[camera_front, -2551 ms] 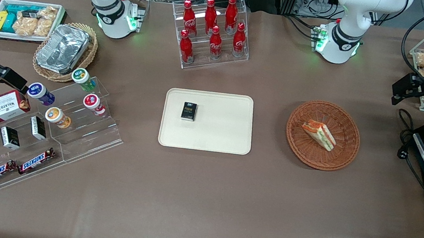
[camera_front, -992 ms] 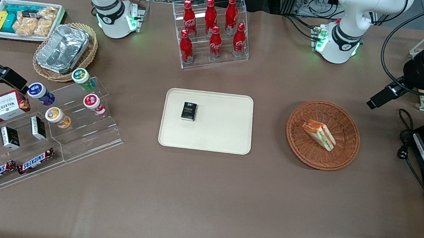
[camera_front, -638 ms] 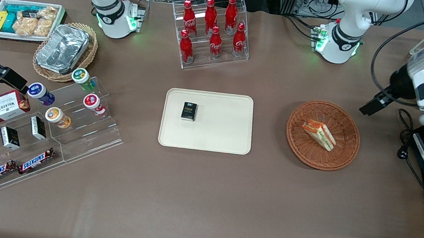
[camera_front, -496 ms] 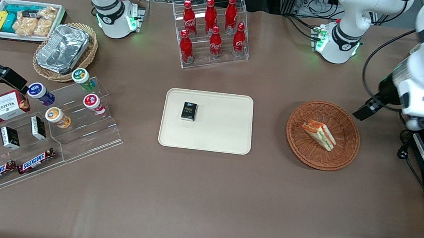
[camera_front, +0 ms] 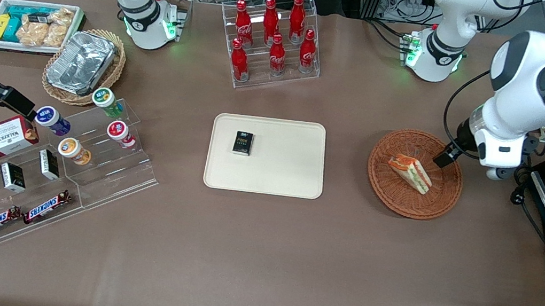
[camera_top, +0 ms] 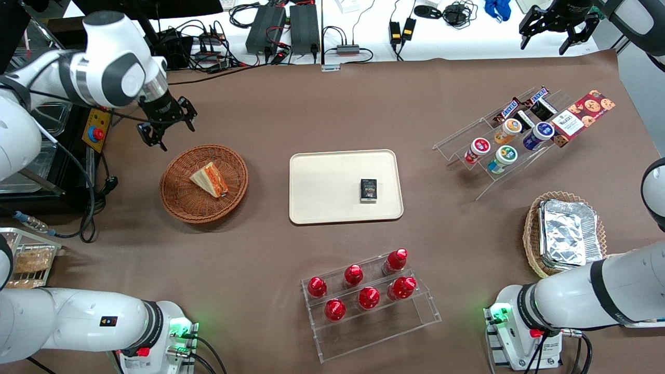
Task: Place sandwich from basket to tray
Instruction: 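Move the left gripper over the wicker basket above the wrapped sandwich, then lower the left gripper onto the sandwich and close it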
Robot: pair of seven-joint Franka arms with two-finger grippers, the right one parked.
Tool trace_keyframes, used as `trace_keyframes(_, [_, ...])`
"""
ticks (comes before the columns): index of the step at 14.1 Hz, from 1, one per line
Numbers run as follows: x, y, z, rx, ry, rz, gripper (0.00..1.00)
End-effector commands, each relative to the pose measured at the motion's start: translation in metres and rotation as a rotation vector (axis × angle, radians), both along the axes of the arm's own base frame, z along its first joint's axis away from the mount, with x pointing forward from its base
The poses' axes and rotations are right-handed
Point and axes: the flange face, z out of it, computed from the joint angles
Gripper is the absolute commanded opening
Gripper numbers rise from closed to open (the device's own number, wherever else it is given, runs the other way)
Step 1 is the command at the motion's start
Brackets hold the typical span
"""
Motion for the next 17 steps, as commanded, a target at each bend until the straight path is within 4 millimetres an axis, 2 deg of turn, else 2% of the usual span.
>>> trace_keyframes(1, [-0.011, 0.002, -0.027, 0.009, -0.033, 0.043, 1.0])
trace_keyframes(6, [-0.007, -0.003, -0.085, 0.009, -0.042, 0.1, 1.0])
trace_keyframes(9, [-0.019, -0.007, -0.116, 0.004, -0.062, 0.103, 1.0])
trace_keyframes(17, [-0.022, -0.017, -0.163, -0.003, -0.057, 0.114, 1.0])
